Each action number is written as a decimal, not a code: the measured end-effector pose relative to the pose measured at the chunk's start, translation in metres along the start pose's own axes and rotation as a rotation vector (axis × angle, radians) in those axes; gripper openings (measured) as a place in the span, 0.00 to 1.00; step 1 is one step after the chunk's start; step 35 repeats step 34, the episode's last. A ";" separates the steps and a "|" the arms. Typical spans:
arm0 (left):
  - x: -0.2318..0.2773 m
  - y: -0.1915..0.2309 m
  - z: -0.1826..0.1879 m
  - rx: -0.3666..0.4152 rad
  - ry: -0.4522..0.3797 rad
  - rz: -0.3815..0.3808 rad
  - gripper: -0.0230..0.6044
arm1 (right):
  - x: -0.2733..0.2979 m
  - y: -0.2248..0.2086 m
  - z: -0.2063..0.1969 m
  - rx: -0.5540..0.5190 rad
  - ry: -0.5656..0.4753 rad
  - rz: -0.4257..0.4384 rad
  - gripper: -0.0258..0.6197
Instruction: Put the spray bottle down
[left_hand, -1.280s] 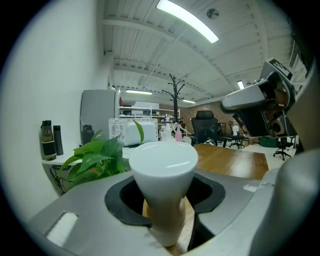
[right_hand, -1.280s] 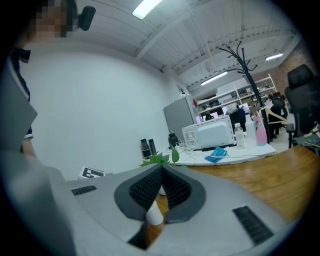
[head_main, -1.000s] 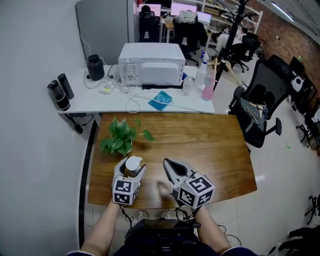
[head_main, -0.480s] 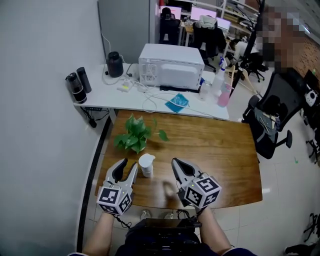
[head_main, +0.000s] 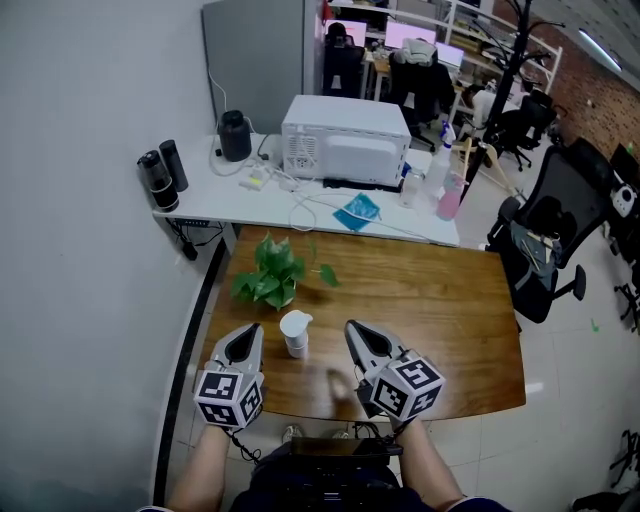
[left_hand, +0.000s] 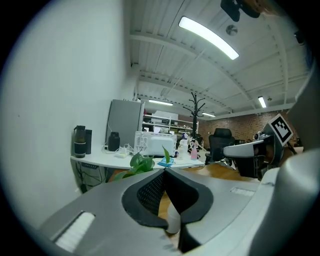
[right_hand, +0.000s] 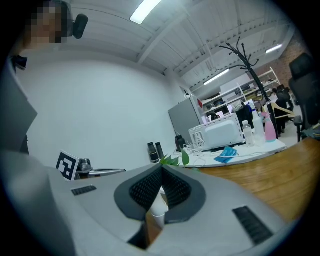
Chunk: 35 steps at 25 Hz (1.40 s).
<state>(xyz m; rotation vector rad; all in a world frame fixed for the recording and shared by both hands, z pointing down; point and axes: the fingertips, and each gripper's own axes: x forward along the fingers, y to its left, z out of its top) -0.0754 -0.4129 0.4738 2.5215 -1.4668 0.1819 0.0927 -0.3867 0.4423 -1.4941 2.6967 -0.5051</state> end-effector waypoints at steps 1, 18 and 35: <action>0.001 0.000 -0.002 -0.005 0.009 -0.001 0.04 | -0.001 0.000 0.001 0.002 -0.002 0.001 0.04; 0.009 -0.006 -0.008 -0.032 0.038 -0.036 0.04 | -0.001 0.003 0.003 -0.037 0.008 0.010 0.04; 0.012 -0.001 -0.018 -0.046 0.066 -0.037 0.04 | 0.002 0.005 0.002 -0.041 0.005 0.013 0.04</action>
